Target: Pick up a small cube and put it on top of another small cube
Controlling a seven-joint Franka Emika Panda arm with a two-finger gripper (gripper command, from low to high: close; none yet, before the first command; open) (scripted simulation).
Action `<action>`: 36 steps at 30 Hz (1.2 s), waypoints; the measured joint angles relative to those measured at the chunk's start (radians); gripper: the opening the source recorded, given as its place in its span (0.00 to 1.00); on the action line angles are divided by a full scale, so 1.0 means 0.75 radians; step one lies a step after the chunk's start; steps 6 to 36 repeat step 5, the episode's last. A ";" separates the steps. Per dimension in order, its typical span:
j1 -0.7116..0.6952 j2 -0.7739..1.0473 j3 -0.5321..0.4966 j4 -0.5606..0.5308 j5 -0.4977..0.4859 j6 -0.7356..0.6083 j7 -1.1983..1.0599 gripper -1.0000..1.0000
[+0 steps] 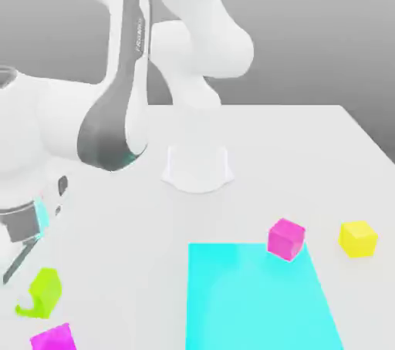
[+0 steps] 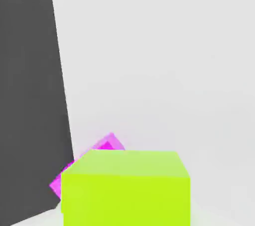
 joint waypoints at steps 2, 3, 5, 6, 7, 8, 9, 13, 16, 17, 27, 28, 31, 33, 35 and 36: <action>0.017 0.089 -0.015 0.011 -0.021 0.077 0.007 1.00; 0.017 0.089 -0.015 0.011 -0.021 0.078 0.007 1.00; 0.017 0.089 -0.015 0.011 -0.021 0.078 0.007 1.00; 0.017 0.089 -0.015 0.011 -0.021 0.078 0.007 1.00; 0.017 0.089 -0.015 0.011 -0.021 0.078 0.007 1.00; 0.017 0.089 -0.015 0.011 -0.021 0.078 0.007 1.00; 0.017 0.089 -0.015 0.011 -0.021 0.078 0.007 1.00; 0.017 0.089 -0.015 0.011 -0.021 0.078 0.007 1.00; 0.017 0.089 -0.015 0.011 -0.021 0.078 0.007 1.00; 0.017 0.089 -0.015 0.011 -0.021 0.078 0.007 1.00; 0.017 0.089 -0.015 0.011 -0.021 0.078 0.007 1.00; 0.017 0.089 -0.015 0.011 -0.021 0.078 0.007 1.00; 0.017 0.089 -0.015 0.011 -0.021 0.078 0.007 1.00; 0.017 0.089 -0.015 0.011 -0.021 0.078 0.007 1.00; 0.017 0.089 -0.015 0.011 -0.021 0.078 0.007 1.00; 0.017 0.089 -0.015 0.011 -0.021 0.078 0.007 1.00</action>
